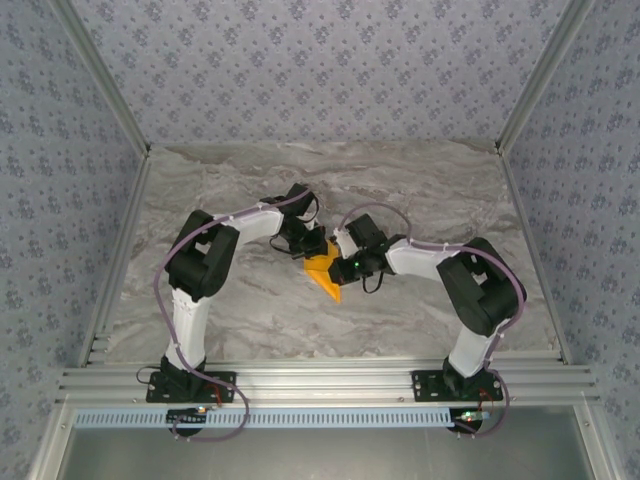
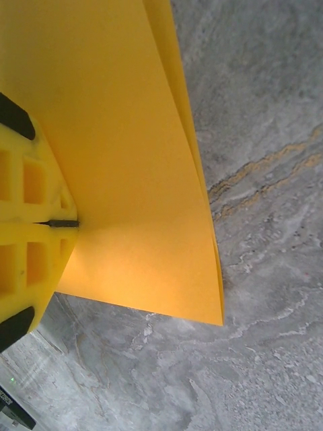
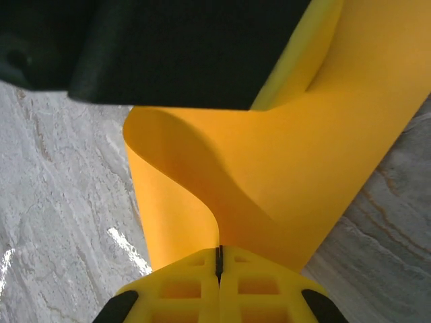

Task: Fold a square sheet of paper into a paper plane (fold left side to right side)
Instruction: Third fold the triangle at the center of the table.

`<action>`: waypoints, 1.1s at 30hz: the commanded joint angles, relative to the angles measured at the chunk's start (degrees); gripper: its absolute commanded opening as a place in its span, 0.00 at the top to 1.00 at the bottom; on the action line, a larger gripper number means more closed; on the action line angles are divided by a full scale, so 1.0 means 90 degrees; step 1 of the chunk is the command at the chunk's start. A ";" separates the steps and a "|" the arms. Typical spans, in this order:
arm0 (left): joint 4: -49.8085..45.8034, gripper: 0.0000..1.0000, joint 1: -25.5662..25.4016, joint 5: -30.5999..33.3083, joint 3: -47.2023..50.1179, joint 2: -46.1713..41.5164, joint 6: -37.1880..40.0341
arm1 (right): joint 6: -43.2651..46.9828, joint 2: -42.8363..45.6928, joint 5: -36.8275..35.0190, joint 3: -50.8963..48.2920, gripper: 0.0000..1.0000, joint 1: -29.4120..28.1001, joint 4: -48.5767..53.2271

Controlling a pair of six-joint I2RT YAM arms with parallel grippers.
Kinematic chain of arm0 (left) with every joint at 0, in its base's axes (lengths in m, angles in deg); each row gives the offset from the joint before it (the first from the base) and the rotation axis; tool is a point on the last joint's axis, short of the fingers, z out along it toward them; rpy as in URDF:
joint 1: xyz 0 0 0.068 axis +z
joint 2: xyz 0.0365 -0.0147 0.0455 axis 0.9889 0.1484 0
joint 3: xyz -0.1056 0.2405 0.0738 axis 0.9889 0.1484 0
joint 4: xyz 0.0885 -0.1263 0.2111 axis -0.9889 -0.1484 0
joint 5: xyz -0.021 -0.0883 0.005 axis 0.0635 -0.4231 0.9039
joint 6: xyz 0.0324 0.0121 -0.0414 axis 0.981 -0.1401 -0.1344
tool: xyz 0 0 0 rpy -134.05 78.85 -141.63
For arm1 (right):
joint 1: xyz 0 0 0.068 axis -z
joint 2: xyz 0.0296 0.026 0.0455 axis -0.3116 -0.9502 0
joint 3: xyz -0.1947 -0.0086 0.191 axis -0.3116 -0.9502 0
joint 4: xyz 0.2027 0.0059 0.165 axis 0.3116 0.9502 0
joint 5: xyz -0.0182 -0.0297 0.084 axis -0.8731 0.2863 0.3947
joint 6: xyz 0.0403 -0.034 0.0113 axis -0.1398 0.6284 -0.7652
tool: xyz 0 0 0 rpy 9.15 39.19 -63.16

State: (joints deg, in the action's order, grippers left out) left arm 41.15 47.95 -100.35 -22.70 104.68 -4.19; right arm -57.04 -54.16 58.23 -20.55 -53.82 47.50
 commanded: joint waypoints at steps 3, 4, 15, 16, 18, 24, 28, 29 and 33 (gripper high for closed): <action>-0.0409 1.00 -0.0123 0.0284 0.0099 0.0271 0.0075 | -0.0008 -0.0154 -0.0100 0.0184 1.00 0.0092 0.0285; -0.0413 1.00 -0.0125 0.0285 0.0103 0.0277 0.0075 | 0.0002 -0.0155 -0.0117 0.0174 1.00 0.0106 0.0298; -0.0403 1.00 -0.0141 0.0285 0.0124 0.0297 0.0065 | 0.0000 -0.0181 -0.0168 0.0212 1.00 0.0174 0.0323; -0.0395 1.00 -0.0135 0.0285 0.0131 0.0296 0.0059 | 0.0003 -0.0192 -0.0168 0.0231 1.00 0.0173 0.0342; -0.0393 1.00 -0.0134 0.0285 0.0134 0.0307 0.0061 | -0.0003 -0.0221 -0.0172 0.0256 1.00 0.0180 0.0349; -0.0387 1.00 -0.0143 0.0285 0.0134 0.0313 0.0060 | 0.0017 -0.0270 -0.0223 0.0296 1.00 0.0173 0.0396; -0.0393 1.00 -0.0158 0.0290 0.0134 0.0307 0.0062 | 0.0012 -0.0289 -0.0226 0.0319 1.00 0.0175 0.0439; -0.0393 1.00 -0.0153 0.0285 0.0134 0.0306 0.0058 | 0.0032 -0.0280 -0.0238 0.0325 1.00 0.0174 0.0463; -0.0392 1.00 -0.0163 0.0285 0.0134 0.0307 0.0065 | 0.0065 -0.0285 -0.0314 0.0325 1.00 0.0173 0.0548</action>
State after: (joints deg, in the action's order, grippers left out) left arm 41.22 47.60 -100.15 -22.70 104.68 -4.19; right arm -56.99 -56.02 56.75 -19.00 -52.61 50.37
